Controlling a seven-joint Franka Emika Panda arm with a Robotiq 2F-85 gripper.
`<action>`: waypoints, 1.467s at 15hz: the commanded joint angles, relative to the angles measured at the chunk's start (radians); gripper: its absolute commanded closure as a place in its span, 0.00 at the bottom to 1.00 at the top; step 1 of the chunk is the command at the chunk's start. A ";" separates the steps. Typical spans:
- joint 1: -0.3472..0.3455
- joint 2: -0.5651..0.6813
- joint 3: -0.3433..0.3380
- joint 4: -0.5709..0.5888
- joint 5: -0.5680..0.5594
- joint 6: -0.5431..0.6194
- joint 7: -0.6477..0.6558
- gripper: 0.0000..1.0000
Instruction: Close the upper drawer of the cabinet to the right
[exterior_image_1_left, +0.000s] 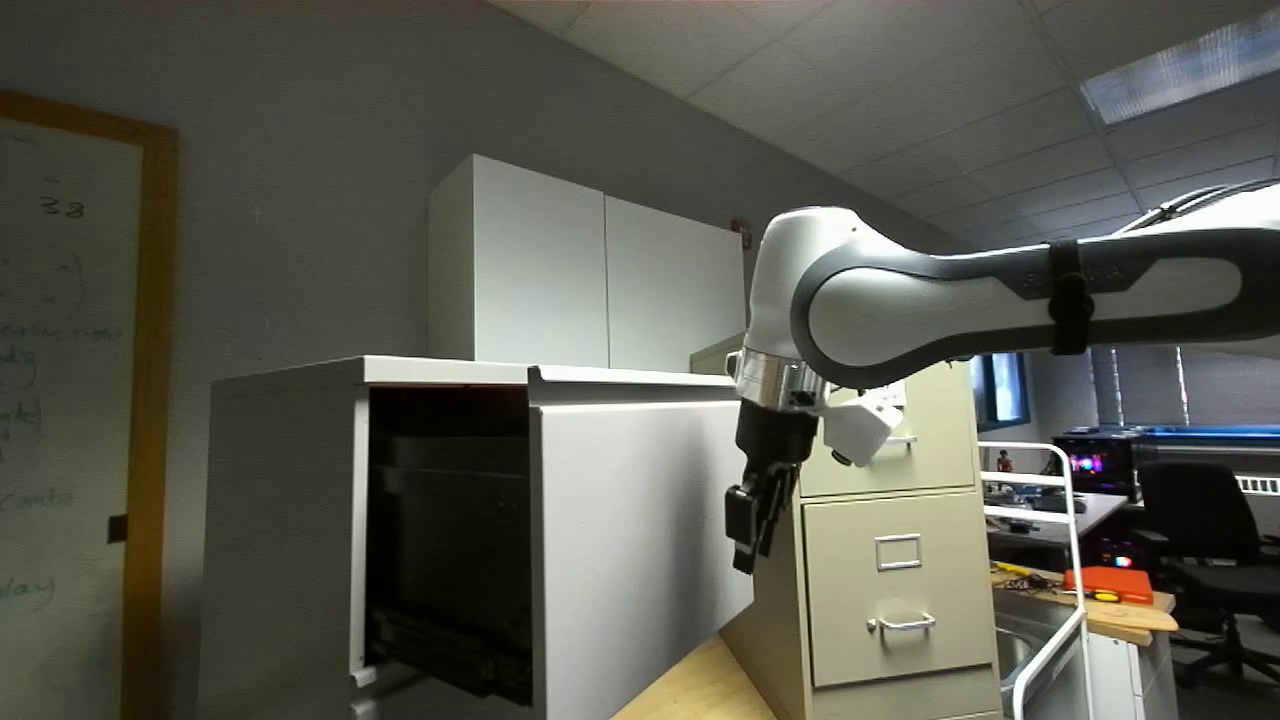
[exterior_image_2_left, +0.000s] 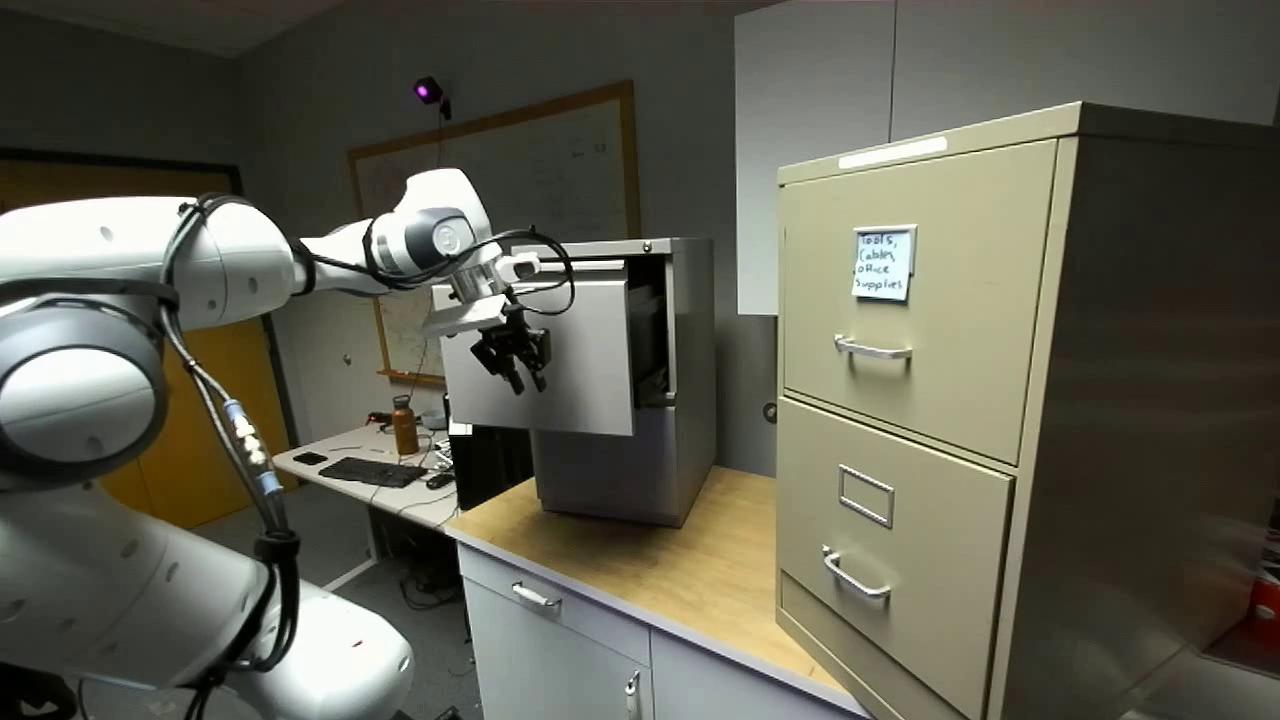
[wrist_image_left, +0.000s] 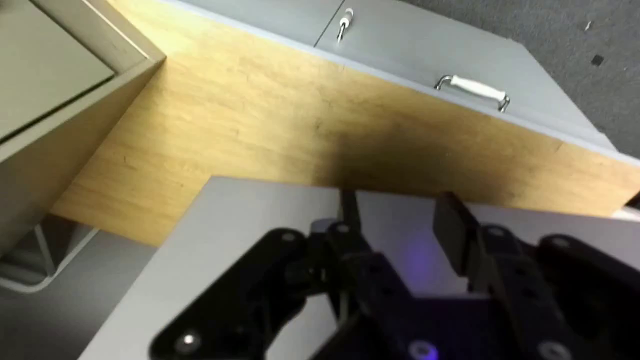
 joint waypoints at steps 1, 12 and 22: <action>0.011 0.046 -0.002 0.066 -0.006 0.098 0.009 0.87; 0.054 0.235 0.001 0.320 0.034 0.186 -0.033 0.95; 0.092 0.667 0.045 0.739 0.032 0.113 -0.087 0.95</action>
